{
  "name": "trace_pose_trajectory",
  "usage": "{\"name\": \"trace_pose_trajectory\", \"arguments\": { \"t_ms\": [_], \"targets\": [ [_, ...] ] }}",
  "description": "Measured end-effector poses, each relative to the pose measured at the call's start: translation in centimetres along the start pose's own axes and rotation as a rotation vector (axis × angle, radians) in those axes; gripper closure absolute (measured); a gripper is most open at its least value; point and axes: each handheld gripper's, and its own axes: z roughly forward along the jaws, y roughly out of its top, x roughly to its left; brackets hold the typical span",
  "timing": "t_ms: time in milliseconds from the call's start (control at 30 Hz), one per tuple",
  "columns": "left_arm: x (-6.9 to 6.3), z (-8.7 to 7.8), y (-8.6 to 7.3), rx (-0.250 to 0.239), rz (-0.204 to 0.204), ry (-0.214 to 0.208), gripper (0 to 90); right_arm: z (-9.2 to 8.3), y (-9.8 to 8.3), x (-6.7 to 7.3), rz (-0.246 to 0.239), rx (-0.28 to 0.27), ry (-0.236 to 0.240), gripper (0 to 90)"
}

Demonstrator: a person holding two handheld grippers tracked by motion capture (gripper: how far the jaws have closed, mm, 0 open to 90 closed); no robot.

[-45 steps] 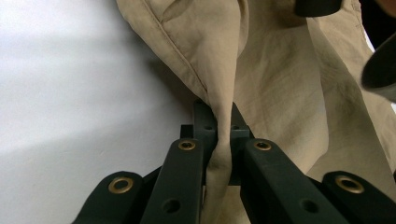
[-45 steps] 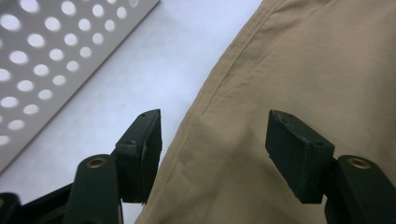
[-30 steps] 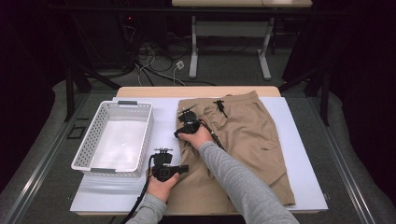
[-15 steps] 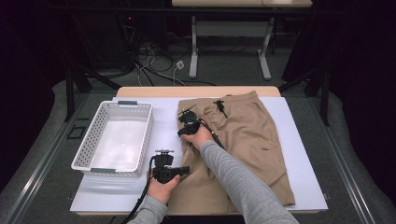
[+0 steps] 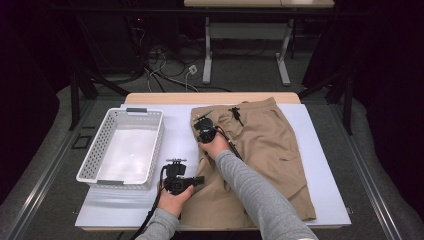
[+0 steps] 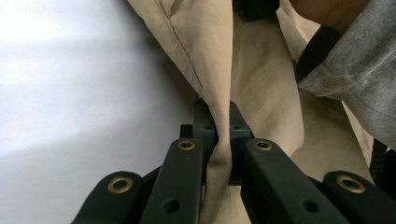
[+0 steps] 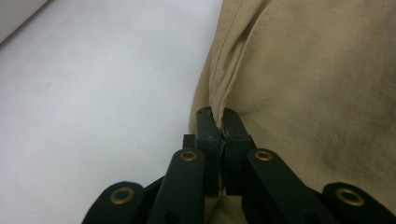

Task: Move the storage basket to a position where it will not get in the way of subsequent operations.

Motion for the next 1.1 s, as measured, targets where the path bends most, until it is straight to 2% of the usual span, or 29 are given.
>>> {"name": "trace_pose_trajectory", "arguments": {
  "t_ms": [100,133,167,200,233,267,333,433,600,667,767,1100],
  "targets": [
    [-0.4,-0.1,0.1,0.005,0.001,-0.006,85.6,-0.3,0.0,-0.1,0.021,-0.005,0.010,88.6],
    [-0.5,-0.1,0.2,-0.002,0.007,-0.008,85.5,-0.4,0.1,-0.2,0.022,-0.025,0.018,88.5],
    [-0.6,-0.1,0.3,0.000,0.013,-0.011,85.2,-0.8,0.2,-0.3,0.028,-0.001,0.024,88.6],
    [-0.7,-0.2,0.3,0.004,0.015,-0.010,85.4,-0.6,0.1,-0.3,0.051,-0.076,0.042,88.6],
    [-0.8,-0.2,0.4,0.004,0.020,-0.009,86.0,-1.6,0.5,-0.4,0.045,0.020,0.037,88.6],
    [-0.9,-0.3,0.5,0.004,0.019,-0.007,86.6,-1.5,0.5,-0.4,0.065,-0.046,0.059,88.7],
    [-1.1,-0.5,0.7,0.001,0.012,-0.001,87.1,-2.1,0.8,-0.6,0.083,-0.067,0.078,88.7],
    [-1.3,-0.9,1.1,-0.006,0.006,0.008,87.6,-3.0,1.4,-1.0,0.118,-0.084,0.109,88.7],
    [-1.8,-1.7,1.9,-0.025,0.010,-0.004,87.9,-4.9,2.3,-1.8,0.138,-0.113,0.123,88.7],
    [-2.2,-1.9,2.3,-0.040,0.013,-0.008,87.9,-5.7,2.7,-2.2,0.155,-0.128,0.134,88.7],
    [-2.9,-2.3,2.9,-0.051,0.019,-0.019,87.9,-6.8,3.1,-2.7,0.154,-0.146,0.131,88.7],
    [-5.5,-3.8,5.1,-0.087,0.065,-0.035,88.1,-10.2,4.0,-4.5,0.195,-0.200,0.141,88.7]
  ]
}}
